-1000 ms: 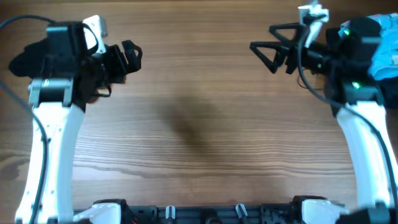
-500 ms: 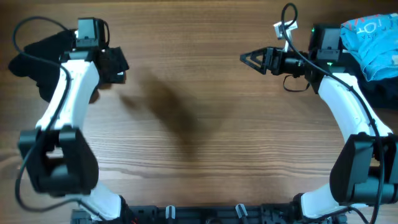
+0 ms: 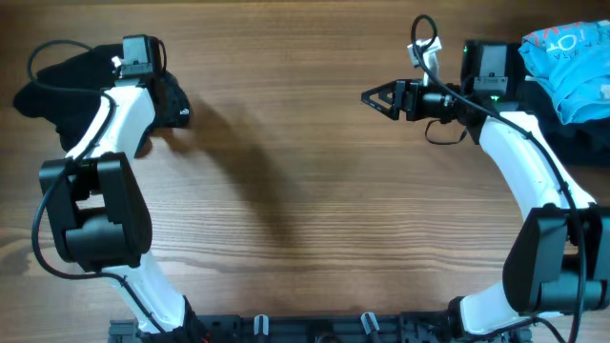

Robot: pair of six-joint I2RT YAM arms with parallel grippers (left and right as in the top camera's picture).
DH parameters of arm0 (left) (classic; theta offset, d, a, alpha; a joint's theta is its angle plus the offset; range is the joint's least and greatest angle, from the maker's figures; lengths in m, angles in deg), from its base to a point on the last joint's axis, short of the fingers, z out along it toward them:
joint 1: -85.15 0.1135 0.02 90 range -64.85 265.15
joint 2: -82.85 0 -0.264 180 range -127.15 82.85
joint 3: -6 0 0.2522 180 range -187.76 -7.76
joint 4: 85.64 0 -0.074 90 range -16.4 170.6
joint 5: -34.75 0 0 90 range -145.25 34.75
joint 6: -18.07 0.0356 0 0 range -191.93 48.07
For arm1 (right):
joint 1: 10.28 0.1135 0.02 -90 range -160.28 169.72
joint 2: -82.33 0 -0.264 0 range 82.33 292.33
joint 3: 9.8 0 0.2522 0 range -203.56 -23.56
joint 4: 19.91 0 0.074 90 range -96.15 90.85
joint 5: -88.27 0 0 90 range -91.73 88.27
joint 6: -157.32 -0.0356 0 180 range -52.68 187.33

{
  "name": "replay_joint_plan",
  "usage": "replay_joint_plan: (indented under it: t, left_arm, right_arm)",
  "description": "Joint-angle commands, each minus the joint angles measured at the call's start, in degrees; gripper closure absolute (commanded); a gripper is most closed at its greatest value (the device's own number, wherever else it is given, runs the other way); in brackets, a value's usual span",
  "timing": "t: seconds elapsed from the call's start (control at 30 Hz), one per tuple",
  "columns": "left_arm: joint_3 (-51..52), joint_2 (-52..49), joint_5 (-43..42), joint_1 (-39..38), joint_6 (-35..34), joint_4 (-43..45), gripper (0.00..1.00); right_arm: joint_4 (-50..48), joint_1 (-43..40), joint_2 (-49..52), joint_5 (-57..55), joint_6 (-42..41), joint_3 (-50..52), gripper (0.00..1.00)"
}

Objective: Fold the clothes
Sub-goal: 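Reach the left gripper to the black garment and grasp it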

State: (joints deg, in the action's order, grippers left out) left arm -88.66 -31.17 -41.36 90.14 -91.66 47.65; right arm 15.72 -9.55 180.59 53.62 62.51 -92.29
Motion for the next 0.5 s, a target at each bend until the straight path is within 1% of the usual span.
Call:
replay_joint_plan:
  t: [0.0, 0.03, 0.13, 0.17, 0.23, 0.27, 0.3, 0.33, 0.37, 0.4, 0.47]
  left_arm:
    - [-0.9, -1.7, 1.0, 0.2, -0.7, 0.5, 0.2]
    - [-0.9, -2.4, 1.0, 0.2, -0.7, 0.7, 0.19]
    - [-0.9, -4.3, 1.0, 0.2, -0.7, 0.9, 0.2]
    - [-0.9, -4.9, 1.2, 0.2, -0.6, 1.1, 0.25]
    - [-0.9, -5.4, 1.2, 0.2, -0.7, 2.0, 0.44]
    - [-0.9, -5.5, 1.2, 0.2, -0.7, 2.3, 0.6]
    - [-0.9, -5.5, 1.2, 0.2, -0.7, 2.4, 0.73]
    - [-0.9, -5.5, 1.2, 0.2, -0.7, 2.6, 0.83]
    - [-0.9, -5.5, 1.2, 0.2, -0.7, 2.7, 0.9]
    - [-0.9, -5.4, 1.2, 0.2, -0.7, 2.8, 0.94]
    - [-0.9, -4.2, 0.9, 0.2, -0.7, 2.5, 0.96]
  right_arm:
    - [1.7, 0.2, 0.3, -3.6, 1.9, -0.2, 0.25]
    - [1.9, 0.2, 0.3, -4.1, 1.9, -0.2, 0.25]
    - [1.9, 0.2, 0.3, -4.5, 1.9, -0.2, 0.26]
    - [1.9, 0.2, 0.3, -4.9, 1.9, -0.2, 0.28]
    - [2.0, 0.2, 0.3, -5.0, 1.9, -0.2, 0.32]
    - [2.0, 0.2, 0.3, -5.2, 1.9, -0.2, 0.34]
    - [2.0, 0.2, 0.3, -5.2, 1.9, -0.2, 0.34]
    - [2.0, 0.2, 0.3, -5.3, 1.9, -0.2, 0.35]
    - [2.0, 0.2, 0.3, -5.6, 1.9, -0.2, 0.35]
    - [2.0, 0.2, 0.3, -6.1, 1.9, -0.2, 0.35]
    - [2.0, 0.2, 0.3, -6.4, 1.9, -0.2, 0.39]
